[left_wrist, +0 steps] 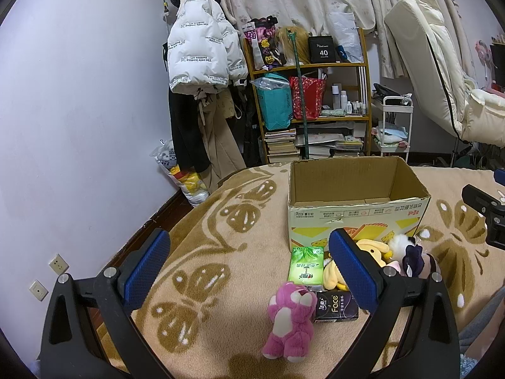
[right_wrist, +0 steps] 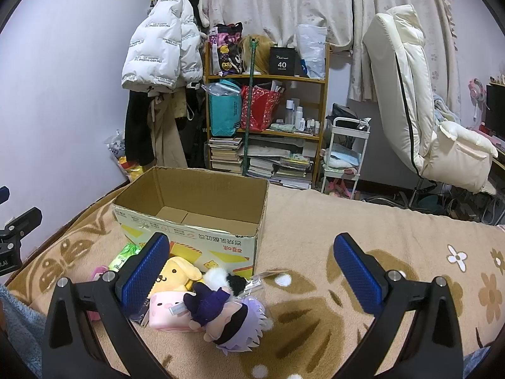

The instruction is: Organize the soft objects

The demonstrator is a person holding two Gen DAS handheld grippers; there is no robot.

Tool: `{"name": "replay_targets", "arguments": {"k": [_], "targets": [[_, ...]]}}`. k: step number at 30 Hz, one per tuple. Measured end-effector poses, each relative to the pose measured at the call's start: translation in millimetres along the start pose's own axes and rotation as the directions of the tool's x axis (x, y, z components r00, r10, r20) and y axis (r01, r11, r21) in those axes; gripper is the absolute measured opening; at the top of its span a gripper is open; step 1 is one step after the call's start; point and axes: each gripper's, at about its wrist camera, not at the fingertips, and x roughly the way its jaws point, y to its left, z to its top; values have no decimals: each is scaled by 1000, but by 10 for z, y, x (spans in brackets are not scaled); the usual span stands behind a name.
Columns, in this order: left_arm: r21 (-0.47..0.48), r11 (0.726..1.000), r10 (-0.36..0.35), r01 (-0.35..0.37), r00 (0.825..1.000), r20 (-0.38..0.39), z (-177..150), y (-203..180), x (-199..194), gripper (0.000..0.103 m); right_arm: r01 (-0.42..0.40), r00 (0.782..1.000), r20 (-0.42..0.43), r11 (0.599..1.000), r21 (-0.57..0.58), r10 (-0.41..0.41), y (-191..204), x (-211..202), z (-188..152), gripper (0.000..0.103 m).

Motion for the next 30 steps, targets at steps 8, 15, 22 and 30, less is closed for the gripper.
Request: {"name": "replay_targets", "arguments": {"k": [8,15,22,30], "targets": [[1,1000,1,-1,1000,-1,10,5,-5,100,0,1000,-1,1000,-3,0,3,4,-4,103],[2,1000,1,-1,1000,-1,1,0,2,100,1,1000,-1,1000,-3,-1,6,3,-1,103],[3,1000,6,-6,1000,-25,-44,-16,39,100,2,1000,-11,1000,-2,-2,17,10,-17,103],[-8,1000,-10,9,992,-125,-205,13,255,100,-18,996,-84,1000,20,20,7,188,-79,103]]}}
